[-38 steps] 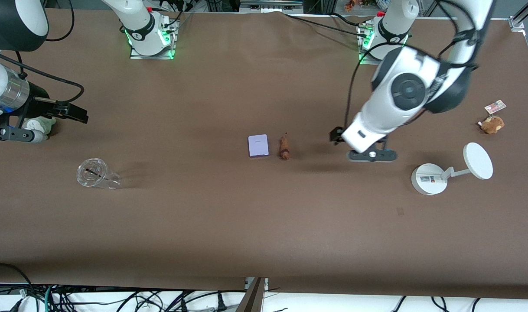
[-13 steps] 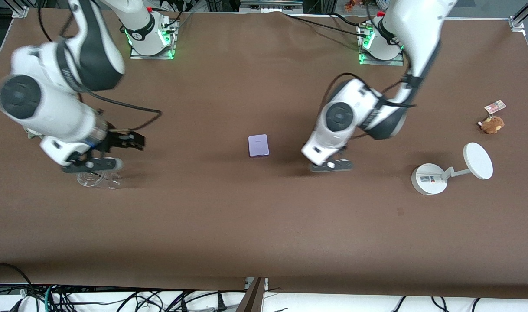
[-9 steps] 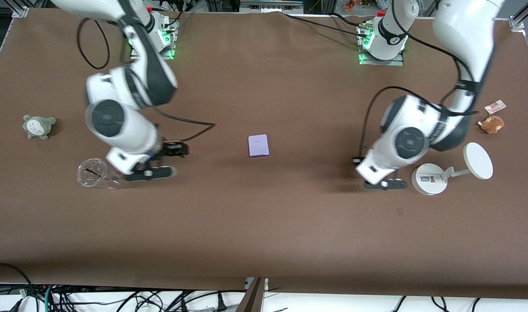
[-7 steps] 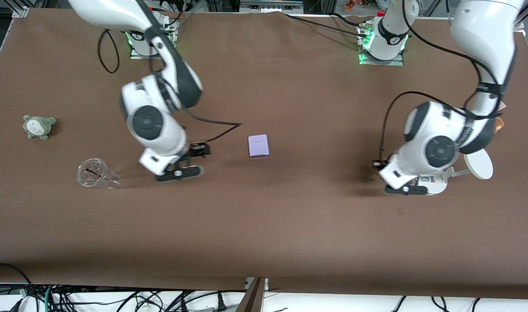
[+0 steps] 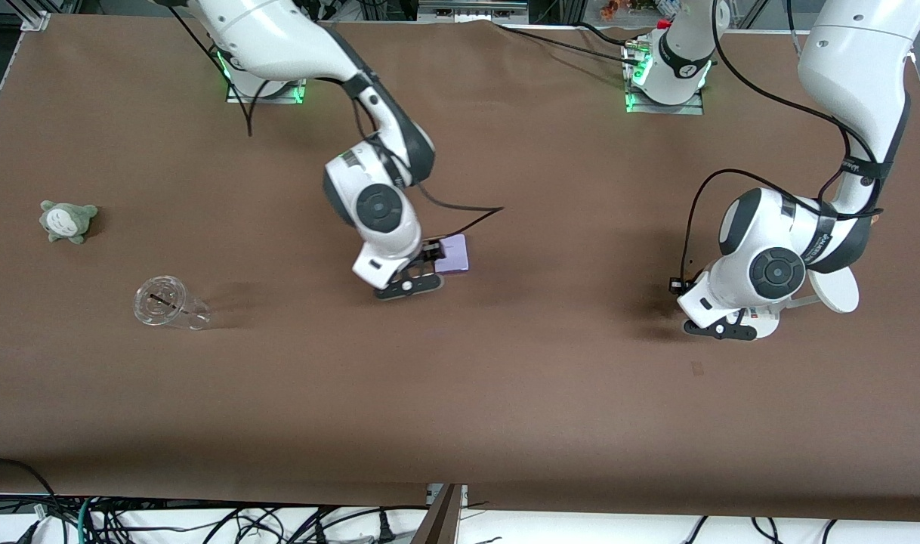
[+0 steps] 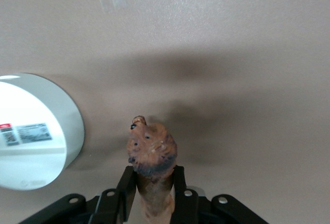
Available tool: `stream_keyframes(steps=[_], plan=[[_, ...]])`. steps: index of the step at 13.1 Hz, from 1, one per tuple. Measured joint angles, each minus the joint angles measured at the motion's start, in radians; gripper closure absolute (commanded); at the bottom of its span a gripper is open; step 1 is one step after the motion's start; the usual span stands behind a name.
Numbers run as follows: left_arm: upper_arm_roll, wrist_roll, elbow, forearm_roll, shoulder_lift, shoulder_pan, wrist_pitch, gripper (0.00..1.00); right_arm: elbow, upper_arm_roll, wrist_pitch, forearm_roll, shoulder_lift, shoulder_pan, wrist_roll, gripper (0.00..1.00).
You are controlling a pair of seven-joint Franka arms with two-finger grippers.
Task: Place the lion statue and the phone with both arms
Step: 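Carry the lion with the left gripper while the right gripper reaches the phone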
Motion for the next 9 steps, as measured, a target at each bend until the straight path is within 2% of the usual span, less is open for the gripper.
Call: stream_keyframes(steps=[1, 2, 7, 9], plan=[[0.000, 0.000, -0.019, 0.000, 0.007, 0.011, 0.033, 0.48, 0.000, 0.000, 0.018, 0.000, 0.017, 0.025, 0.025, 0.00], [0.000, 0.000, -0.032, 0.000, 0.012, 0.019, 0.049, 0.00, 0.001, -0.001, 0.028, 0.000, 0.028, 0.043, 0.035, 0.00], [-0.003, 0.000, -0.033, 0.000, 0.014, 0.024, 0.053, 0.00, 0.006, -0.001, 0.055, 0.000, 0.033, 0.081, 0.087, 0.00], [-0.011, 0.000, -0.012, 0.000, -0.001, 0.024, 0.017, 0.00, 0.006, -0.001, 0.072, 0.000, 0.039, 0.092, 0.110, 0.00]])
